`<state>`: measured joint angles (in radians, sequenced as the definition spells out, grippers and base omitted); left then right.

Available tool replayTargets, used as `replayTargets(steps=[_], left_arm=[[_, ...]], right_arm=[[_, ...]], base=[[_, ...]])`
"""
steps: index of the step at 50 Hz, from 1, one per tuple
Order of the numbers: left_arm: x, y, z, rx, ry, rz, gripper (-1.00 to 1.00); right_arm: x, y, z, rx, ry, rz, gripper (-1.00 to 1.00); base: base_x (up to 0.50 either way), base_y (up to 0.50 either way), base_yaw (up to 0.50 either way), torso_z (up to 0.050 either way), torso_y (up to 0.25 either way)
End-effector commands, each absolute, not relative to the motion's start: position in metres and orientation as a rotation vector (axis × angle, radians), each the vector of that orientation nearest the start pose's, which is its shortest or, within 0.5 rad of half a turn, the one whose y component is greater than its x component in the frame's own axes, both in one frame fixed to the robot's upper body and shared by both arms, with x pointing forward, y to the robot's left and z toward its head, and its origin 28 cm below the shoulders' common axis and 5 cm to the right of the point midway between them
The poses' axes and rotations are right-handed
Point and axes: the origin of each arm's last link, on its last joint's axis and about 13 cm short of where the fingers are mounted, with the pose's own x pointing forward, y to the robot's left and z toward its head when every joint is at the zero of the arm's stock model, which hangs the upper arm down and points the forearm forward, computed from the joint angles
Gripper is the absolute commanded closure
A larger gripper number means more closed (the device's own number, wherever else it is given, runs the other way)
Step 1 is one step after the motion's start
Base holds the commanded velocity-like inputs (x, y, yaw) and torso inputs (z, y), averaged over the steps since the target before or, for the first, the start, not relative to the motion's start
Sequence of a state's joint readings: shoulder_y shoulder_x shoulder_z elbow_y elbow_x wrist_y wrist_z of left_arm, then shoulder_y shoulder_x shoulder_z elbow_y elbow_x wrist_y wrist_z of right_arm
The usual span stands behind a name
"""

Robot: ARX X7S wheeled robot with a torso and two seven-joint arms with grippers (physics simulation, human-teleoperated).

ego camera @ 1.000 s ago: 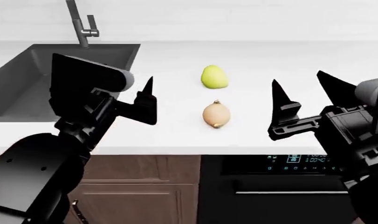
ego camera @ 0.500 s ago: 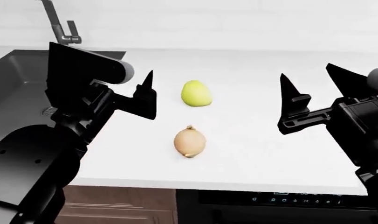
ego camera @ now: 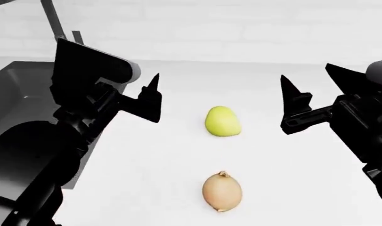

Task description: Pick the pear, onion from the counter and place them in the cabinet. Then close the cabinet.

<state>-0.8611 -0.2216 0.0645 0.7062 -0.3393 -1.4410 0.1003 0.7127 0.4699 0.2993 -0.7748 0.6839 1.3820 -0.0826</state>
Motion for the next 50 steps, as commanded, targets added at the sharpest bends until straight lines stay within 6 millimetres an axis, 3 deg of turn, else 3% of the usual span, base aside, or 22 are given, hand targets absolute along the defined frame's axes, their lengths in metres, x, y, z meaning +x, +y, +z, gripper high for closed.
replayTargets(steps=[1, 7, 22, 37, 50], left_arm=[[0.259, 0.219, 0.264, 0.191, -0.041, -0.369, -1.00], [0.254, 0.214, 0.264, 0.198, -0.049, -0.420, -1.00], [0.212, 0.191, 0.252, 0.200, -0.001, -0.877, -1.00], [0.212, 0.169, 0.243, 0.232, 0.050, -0.998, -1.00], [0.207, 0.159, 0.219, 0.284, 0.145, -1.072, -1.00]], right_arm=[[0.223, -0.184, 0.261, -0.106, -0.090, 0.271, -1.00], [0.221, -0.185, 0.265, -0.109, -0.084, 0.276, -1.00], [0.219, -0.187, 0.263, -0.111, -0.080, 0.256, -1.00], [0.218, -0.189, 0.261, -0.108, -0.088, 0.245, -1.00], [0.218, -0.192, 0.258, -0.102, -0.091, 0.234, -1.00]], base=[[0.04, 0.00, 0.00, 0.000, 0.000], [0.00, 0.00, 0.00, 0.000, 0.000], [0.00, 0.00, 0.00, 0.000, 0.000], [0.00, 0.00, 0.00, 0.000, 0.000], [0.00, 0.00, 0.00, 0.000, 0.000]])
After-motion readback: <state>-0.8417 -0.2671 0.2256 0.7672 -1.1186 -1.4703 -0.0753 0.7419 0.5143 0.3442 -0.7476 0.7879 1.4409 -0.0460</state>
